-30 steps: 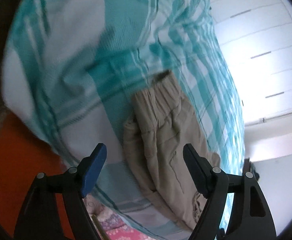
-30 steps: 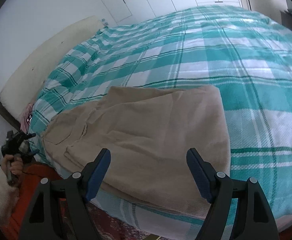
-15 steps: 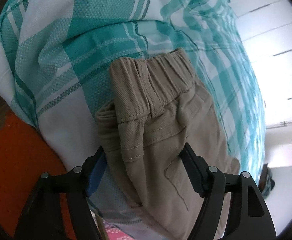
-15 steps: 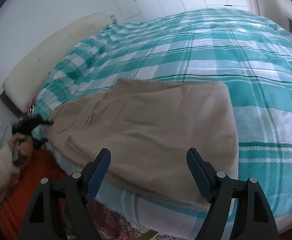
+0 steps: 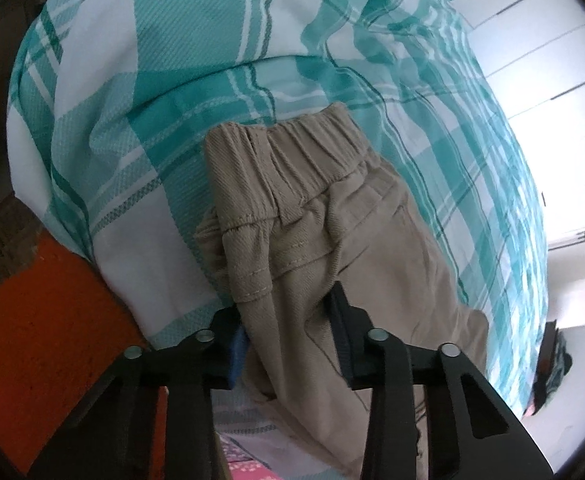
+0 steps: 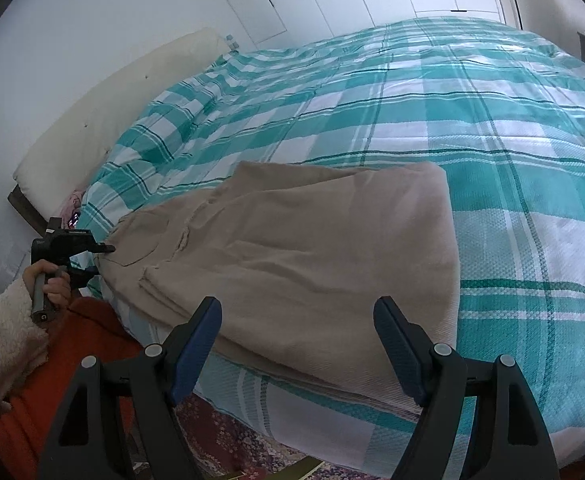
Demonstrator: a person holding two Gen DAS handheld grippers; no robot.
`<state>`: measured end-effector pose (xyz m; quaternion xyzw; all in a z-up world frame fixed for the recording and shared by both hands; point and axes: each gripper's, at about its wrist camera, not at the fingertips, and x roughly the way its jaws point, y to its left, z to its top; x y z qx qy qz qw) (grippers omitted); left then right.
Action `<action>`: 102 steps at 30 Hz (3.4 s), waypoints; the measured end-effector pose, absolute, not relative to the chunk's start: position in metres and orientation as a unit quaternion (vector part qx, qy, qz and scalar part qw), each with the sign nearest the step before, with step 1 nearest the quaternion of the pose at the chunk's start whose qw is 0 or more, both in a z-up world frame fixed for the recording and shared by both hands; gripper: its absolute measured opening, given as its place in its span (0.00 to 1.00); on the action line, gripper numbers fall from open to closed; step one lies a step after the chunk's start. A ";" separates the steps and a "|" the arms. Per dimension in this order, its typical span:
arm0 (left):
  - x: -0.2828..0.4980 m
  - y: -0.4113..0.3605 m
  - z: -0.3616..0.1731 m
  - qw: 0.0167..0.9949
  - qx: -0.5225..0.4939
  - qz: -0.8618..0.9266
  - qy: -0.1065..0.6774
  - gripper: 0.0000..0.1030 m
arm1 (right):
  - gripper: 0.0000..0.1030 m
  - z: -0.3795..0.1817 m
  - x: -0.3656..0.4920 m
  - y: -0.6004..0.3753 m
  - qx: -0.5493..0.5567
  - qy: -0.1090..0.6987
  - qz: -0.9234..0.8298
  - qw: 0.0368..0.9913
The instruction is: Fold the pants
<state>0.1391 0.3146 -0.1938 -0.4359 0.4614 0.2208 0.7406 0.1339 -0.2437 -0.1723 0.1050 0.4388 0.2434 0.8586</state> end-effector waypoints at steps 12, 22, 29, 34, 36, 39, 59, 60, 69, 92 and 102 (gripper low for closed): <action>0.146 0.287 -0.144 0.795 -0.356 0.188 0.454 0.09 | 0.76 -0.174 0.136 -0.246 0.112 0.440 0.240 0.858; 0.174 0.154 -0.055 0.888 -0.150 0.064 0.429 0.09 | 0.76 -0.172 0.139 -0.261 0.141 0.432 0.224 0.862; 0.204 -0.004 -0.073 0.887 -0.013 -0.097 0.451 0.08 | 0.76 -0.158 0.137 -0.301 0.177 0.397 0.179 0.882; 0.234 -0.092 -0.161 0.825 0.018 -0.166 0.541 0.24 | 0.76 -0.163 0.136 -0.350 0.236 0.388 0.109 0.884; 0.232 -0.114 -0.183 0.815 0.069 -0.141 0.557 0.26 | 0.76 -0.167 0.135 -0.361 0.251 0.390 0.092 0.881; 0.214 -0.110 -0.160 0.822 0.050 -0.191 0.534 0.69 | 0.76 -0.167 0.131 -0.373 0.260 0.386 0.071 0.882; 0.178 0.062 -0.173 0.856 -0.080 -0.078 0.504 0.66 | 0.52 -0.155 0.244 -0.217 0.109 0.515 0.284 0.801; 0.175 0.060 -0.174 0.856 -0.075 -0.078 0.505 0.65 | 0.51 -0.163 0.251 -0.209 0.094 0.534 0.287 0.790; 0.163 0.059 -0.161 0.867 -0.086 -0.093 0.482 0.69 | 0.07 -0.130 0.266 -0.217 0.012 0.525 0.274 0.806; 0.167 0.048 -0.176 0.862 -0.051 -0.082 0.498 0.73 | 0.40 -0.210 0.270 -0.241 0.190 0.572 0.204 0.772; 0.149 0.034 -0.115 0.883 -0.078 -0.154 0.436 0.72 | 0.17 -0.112 0.193 -0.282 0.218 0.467 0.226 0.827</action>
